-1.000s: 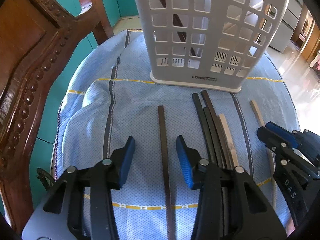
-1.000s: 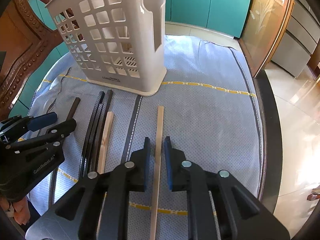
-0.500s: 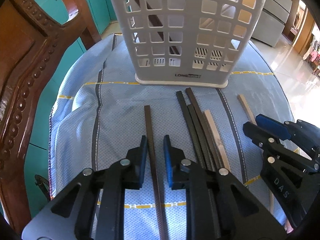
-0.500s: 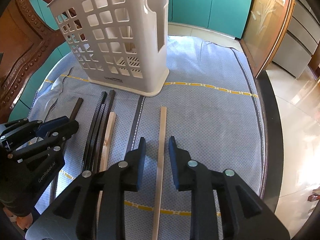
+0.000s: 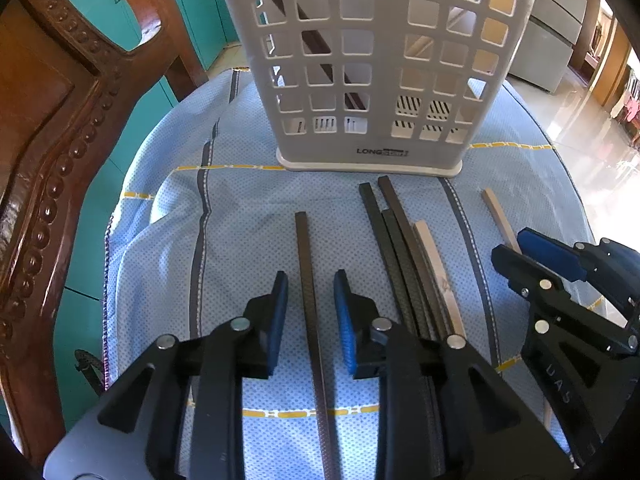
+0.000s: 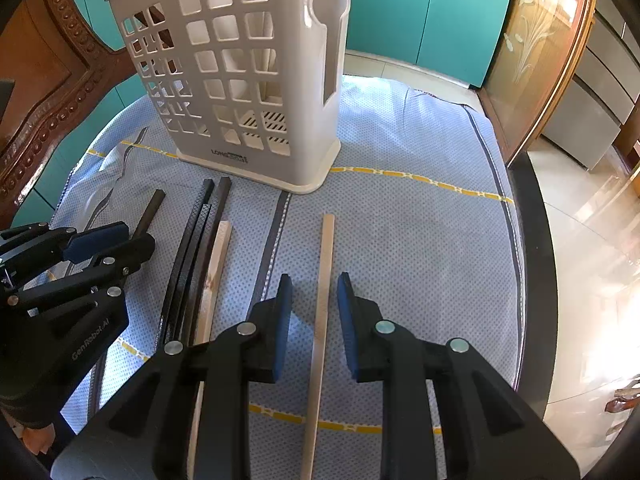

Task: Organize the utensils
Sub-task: 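Position the left tool over a dark brown chopstick while the right tool aligns over a cream chopstick, then close the left tool on the dark chopstick while the right tool closes on the cream one, then lift both held chopsticks and lower them into the white caddy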

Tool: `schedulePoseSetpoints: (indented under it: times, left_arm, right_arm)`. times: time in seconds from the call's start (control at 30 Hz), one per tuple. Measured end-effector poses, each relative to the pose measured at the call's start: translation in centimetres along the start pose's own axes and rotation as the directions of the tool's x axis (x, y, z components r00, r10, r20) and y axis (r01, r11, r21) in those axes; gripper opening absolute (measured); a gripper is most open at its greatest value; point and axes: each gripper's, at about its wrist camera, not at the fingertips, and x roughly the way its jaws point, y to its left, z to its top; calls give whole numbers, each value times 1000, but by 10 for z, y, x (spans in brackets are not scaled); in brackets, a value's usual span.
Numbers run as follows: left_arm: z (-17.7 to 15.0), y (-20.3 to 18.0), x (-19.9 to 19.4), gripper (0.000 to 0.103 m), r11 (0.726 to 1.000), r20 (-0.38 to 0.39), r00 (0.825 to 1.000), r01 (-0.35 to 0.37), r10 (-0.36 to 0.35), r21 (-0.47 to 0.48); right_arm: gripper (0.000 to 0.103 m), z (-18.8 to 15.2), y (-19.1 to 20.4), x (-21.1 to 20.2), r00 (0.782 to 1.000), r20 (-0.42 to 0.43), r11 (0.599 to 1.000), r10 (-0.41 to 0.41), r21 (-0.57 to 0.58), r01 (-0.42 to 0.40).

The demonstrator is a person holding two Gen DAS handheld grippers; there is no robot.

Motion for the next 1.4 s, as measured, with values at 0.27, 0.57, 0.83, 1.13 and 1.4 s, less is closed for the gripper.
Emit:
schedulePoseSetpoints:
  times: [0.27,0.57,0.83,1.13,1.4]
  left_arm:
    - [0,-1,-1,23,1000,0,1000,-4,4,15]
    - [0,-5,-5,7,1000,12,1000,19,-19,6]
    - [4,10,-56,7,999,185,982,42,-35,-33]
    - [-1,15,-113,7,999,334,942,45,-39,-11]
    - [-14,17,-176,7,996,438,896,86,-77,-2]
  right_arm:
    - [12,-2,5,-1,1000,-3,1000,12,-18,-12]
    - [6,-4,9,-15,998,37,998,56,-10,-56]
    - [6,-2,10,-70,973,229,999,20,-30,-14]
    - [6,-9,11,-142,907,422,997,0,-68,32]
    - [6,-13,8,-185,869,494,999,28,-54,-2]
